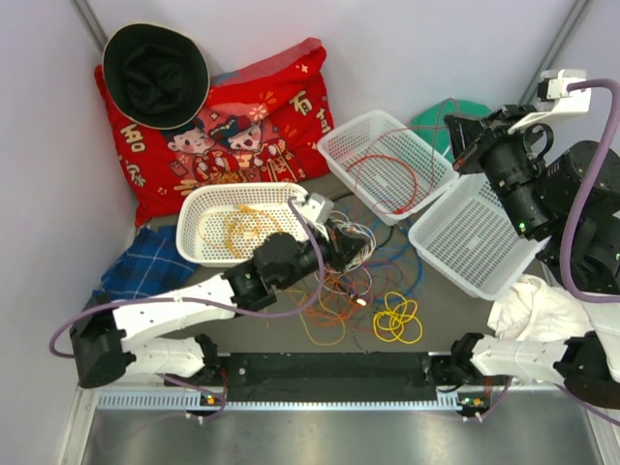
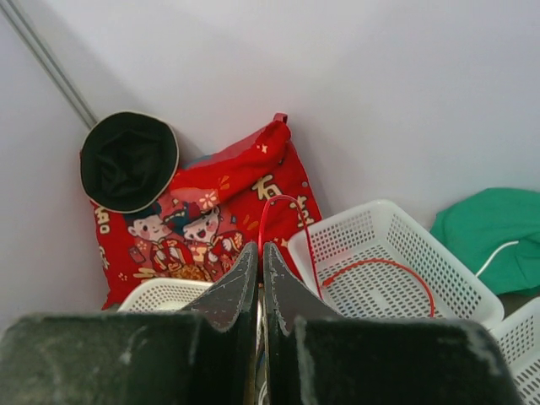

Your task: Untangle the cables

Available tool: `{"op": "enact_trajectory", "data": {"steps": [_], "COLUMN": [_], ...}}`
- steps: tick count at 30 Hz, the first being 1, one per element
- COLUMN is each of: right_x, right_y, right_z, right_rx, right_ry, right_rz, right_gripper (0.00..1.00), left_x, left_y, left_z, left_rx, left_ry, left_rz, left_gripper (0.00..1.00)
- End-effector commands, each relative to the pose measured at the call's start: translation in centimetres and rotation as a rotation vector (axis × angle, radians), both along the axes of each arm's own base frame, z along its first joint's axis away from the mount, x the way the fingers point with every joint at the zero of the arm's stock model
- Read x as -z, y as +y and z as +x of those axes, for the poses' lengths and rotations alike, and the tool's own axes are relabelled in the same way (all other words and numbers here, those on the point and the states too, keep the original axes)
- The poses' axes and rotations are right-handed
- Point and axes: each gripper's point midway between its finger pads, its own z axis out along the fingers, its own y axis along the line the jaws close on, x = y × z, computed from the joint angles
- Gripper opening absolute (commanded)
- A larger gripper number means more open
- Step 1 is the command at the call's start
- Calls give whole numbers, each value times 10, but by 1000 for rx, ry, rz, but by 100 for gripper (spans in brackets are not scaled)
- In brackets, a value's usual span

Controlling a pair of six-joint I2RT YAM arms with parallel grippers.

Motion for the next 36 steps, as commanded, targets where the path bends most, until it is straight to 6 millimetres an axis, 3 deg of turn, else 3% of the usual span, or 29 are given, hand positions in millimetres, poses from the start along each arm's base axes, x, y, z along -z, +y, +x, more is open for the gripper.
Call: {"op": "enact_trajectory", "data": {"steps": [1,2,3,4,5,7,8,14,15,16,17,18,20,21,23,24,26,27,28,29,30,32,34,35,36], "right_x": [5,6,8,9,10,10,9,11,17,20,23,29,37,39,48,52,61,58,62,58,57,56,46,55,56], "right_y": [-7,-6,-5,-3,0,1,1,7,16,17,13,21,20,22,29,24,27,22,23,24,19,21,14,20,20], "right_z": [0,0,1,2,4,6,6,21,31,37,45,54,69,75,94,106,126,135,144,149,156,169,179,192,198], "right_rx": [26,25,24,20,19,21,22,56,49,53,73,59,68,69,64,88,92,109,112,104,120,123,143,137,135], "right_ry": [1,5,9,12,16,19,18,20,38,49,59,81,98,103,117,128,146,135,139,120,115,104,76,93,95], "right_rz": [-4,1,-4,-5,-11,-12,-12,-29,-36,-33,-30,-17,-8,10,19,33,38,63,65,79,87,89,93,79,78], "right_gripper": [0,0,0,0,0,0,0,0,0,0,0,0,0,0,0,0,0,0,0,0,0,0,0,0,0], "left_x": [-126,-126,-165,-170,-197,-210,-228,-264,-253,-263,-259,-244,-244,-232,-230,-217,-222,-209,-219,-205,-215,-205,-213,-199,-208], "left_y": [32,30,33,29,32,27,30,30,17,23,18,8,18,12,24,27,32,34,33,28,32,26,24,16,17], "left_z": [21,24,24,27,28,32,33,60,77,90,98,114,143,157,185,207,224,244,247,261,267,283,290,302,307], "left_rx": [-179,-188,-197,-199,-211,-217,-233,-341,-346,-367,-353,-347,-361,-354,-402,-428,-435,-451,-424,-423,-415,-406,-368,-360,-356], "left_ry": [-140,-134,-179,-185,-208,-226,-251,-318,-303,-293,-276,-241,-184,-163,-138,-121,-108,-89,-95,-75,-85,-80,-111,-102,-120], "left_rz": [-131,-87,-127,-110,-134,-132,-154,-204,-171,-194,-188,-162,-211,-204,-230,-219,-263,-254,-286,-271,-294,-294,-313,-300,-314], "left_gripper": [0,0,0,0,0,0,0,0,0,0,0,0,0,0,0,0,0,0,0,0,0,0,0,0,0]}}
